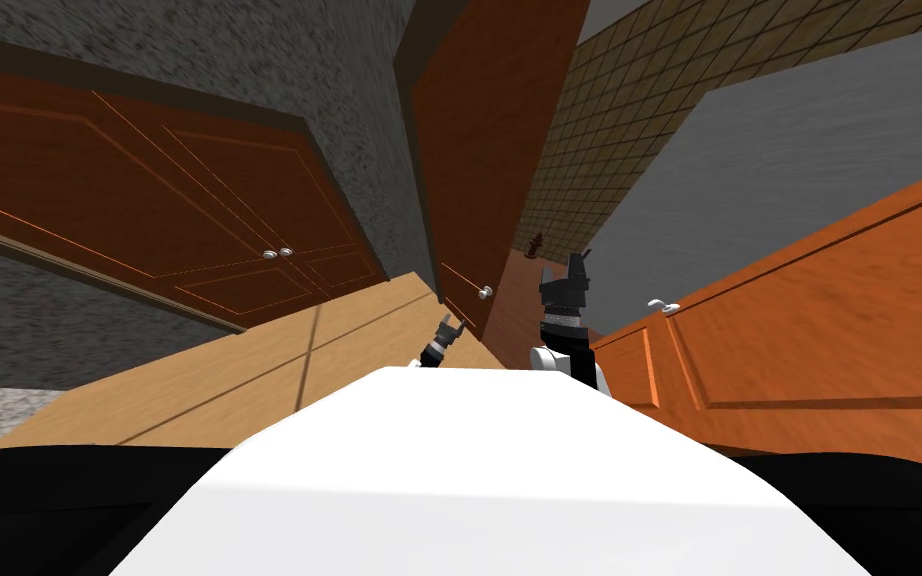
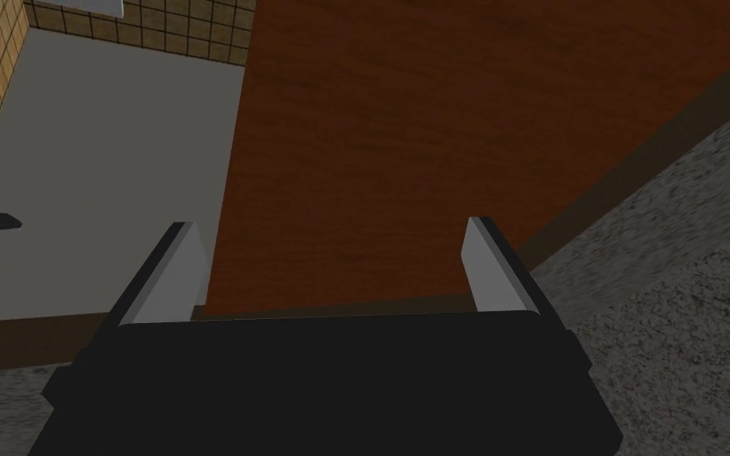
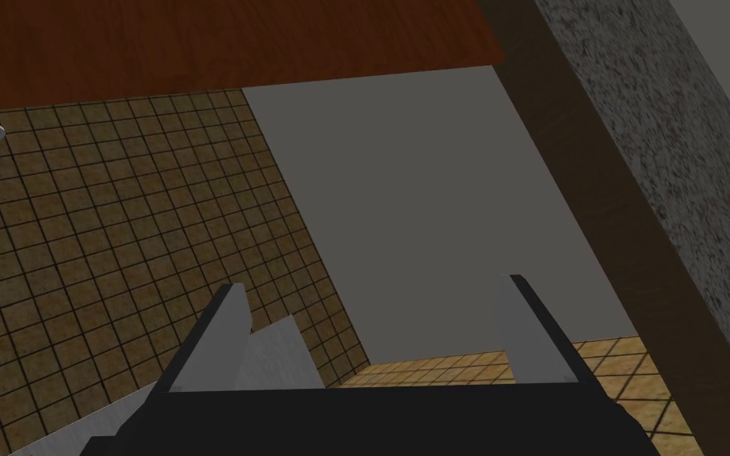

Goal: Push the door open

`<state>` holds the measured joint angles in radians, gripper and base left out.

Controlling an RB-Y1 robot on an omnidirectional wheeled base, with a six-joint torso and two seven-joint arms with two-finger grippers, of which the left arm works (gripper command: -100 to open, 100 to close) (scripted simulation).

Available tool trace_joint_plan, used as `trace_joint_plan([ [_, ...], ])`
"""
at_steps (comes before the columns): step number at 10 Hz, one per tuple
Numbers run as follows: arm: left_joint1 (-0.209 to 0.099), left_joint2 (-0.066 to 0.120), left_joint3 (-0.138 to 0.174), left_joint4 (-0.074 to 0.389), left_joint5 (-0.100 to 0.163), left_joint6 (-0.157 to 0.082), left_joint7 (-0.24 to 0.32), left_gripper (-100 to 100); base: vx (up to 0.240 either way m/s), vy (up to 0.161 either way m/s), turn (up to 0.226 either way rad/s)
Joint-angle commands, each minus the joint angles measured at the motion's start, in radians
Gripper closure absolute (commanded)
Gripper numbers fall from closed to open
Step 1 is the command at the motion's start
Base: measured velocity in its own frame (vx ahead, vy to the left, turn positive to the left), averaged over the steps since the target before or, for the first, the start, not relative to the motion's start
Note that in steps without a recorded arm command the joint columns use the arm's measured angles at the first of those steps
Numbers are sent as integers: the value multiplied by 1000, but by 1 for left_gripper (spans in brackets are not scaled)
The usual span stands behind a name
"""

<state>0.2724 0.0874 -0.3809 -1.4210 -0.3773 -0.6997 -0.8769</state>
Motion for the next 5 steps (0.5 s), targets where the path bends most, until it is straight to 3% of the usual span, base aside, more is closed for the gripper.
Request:
trace_joint_plan([
  [1,-8,-2,-10,34,-13,-8,-28,-100,84,7,-6],
  [5,-27,-10,-39,125,-50,-29,-103,-100,122,16,-8],
])
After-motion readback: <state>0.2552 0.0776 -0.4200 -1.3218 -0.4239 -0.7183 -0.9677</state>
